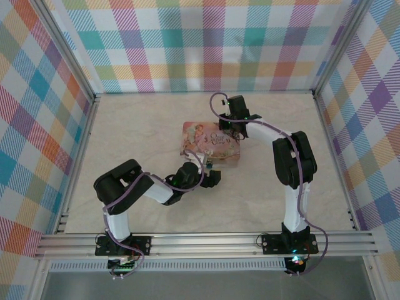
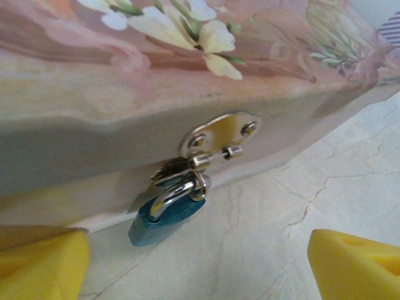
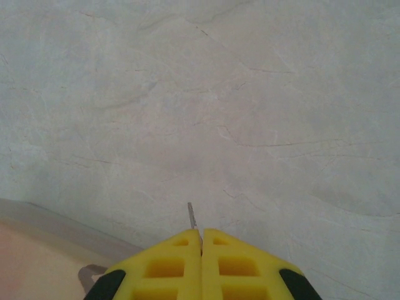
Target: Unlock the padlock with the key
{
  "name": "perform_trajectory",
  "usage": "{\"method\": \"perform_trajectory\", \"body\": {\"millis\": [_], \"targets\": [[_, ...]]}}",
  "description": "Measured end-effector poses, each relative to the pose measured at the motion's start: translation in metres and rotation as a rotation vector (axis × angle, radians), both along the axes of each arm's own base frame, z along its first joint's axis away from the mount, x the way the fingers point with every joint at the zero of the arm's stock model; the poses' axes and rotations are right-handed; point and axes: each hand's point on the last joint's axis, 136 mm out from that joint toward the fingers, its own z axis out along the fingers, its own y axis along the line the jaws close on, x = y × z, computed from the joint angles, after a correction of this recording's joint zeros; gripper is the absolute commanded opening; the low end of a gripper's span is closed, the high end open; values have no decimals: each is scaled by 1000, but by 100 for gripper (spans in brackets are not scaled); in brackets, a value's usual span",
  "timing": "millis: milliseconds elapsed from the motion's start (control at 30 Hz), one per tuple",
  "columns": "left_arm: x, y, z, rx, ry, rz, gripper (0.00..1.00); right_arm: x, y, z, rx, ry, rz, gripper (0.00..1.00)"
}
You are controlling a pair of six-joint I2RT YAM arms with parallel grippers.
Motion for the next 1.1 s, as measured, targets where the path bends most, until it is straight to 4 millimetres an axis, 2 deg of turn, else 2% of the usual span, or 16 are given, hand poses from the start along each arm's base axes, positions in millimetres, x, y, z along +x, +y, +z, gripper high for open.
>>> {"method": "perform_trajectory", "body": {"millis": [267, 400, 600, 800, 967, 1100], "targets": [[-1, -21, 9, -157, 52, -108, 78, 3, -12, 2, -15, -26, -38, 0], [-7, -33, 12, -194, 82, -168, 84, 2, -10, 2, -12, -26, -31, 0], [-8, -36, 14, -206, 87, -180, 87, 2, -10, 2, -9, -30, -31, 0], [-8, -36, 14, -207, 86, -178, 81, 1, -10, 2, -6, -37, -31, 0], [-15, -47, 19, -238, 91, -256, 76, -2, -8, 2, 0, -33, -21, 0], [-20, -50, 23, -253, 89, -288, 82, -6, -3, 2, 4, -29, -6, 0]]}}
